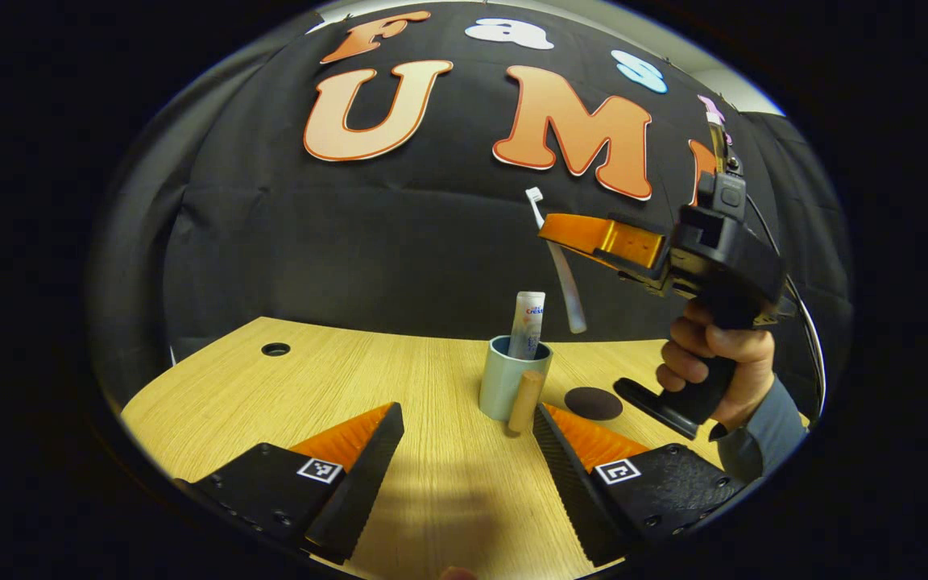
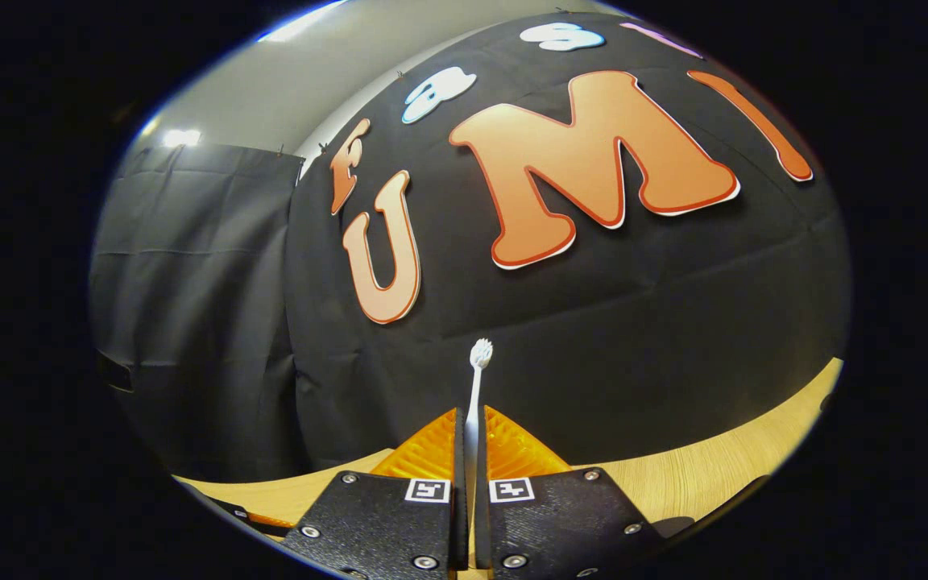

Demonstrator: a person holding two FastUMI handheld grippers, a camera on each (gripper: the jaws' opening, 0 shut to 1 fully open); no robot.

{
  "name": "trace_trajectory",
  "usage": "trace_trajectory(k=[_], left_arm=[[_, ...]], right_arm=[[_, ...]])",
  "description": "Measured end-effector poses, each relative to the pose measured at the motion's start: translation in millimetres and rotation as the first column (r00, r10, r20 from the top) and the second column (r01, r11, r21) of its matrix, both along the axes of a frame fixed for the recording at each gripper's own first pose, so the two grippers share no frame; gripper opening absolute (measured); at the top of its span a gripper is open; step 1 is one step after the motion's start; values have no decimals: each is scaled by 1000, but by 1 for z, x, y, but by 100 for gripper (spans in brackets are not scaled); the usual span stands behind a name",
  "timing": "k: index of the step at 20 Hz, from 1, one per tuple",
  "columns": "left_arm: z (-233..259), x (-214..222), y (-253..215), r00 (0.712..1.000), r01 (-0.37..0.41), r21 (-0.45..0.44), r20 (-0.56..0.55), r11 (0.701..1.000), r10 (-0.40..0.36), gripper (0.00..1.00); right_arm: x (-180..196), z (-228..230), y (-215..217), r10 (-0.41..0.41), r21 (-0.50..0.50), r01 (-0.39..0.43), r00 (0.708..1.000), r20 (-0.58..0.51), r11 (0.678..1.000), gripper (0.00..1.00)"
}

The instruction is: Put the toothbrush and toothpaste on the desktop into the cup, then pick up the cup and place it on the coaster on the desktop.

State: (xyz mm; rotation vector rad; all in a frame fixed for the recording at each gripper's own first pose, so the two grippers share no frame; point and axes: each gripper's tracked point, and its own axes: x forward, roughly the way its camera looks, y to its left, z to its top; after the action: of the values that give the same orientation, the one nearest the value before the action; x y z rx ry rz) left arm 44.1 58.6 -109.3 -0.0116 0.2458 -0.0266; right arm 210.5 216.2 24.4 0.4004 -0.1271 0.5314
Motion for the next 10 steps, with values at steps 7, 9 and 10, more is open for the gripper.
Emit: trace_trajectory(k=[7, 9, 10], left_arm=[[-1, -1, 19, 999, -33, 10, 2, 999, 33, 97], [-4, -1, 21, 999, -35, 9, -1, 999, 35, 97], [-4, -2, 20, 999, -35, 7, -2, 999, 35, 98]], right_arm=[[35, -23, 19, -49, -51, 52, 998, 44, 997, 3], [40, -30, 20, -67, -69, 70, 996, 55, 995, 3], [42, -32, 20, -77, -76, 81, 995, 60, 994, 3]])
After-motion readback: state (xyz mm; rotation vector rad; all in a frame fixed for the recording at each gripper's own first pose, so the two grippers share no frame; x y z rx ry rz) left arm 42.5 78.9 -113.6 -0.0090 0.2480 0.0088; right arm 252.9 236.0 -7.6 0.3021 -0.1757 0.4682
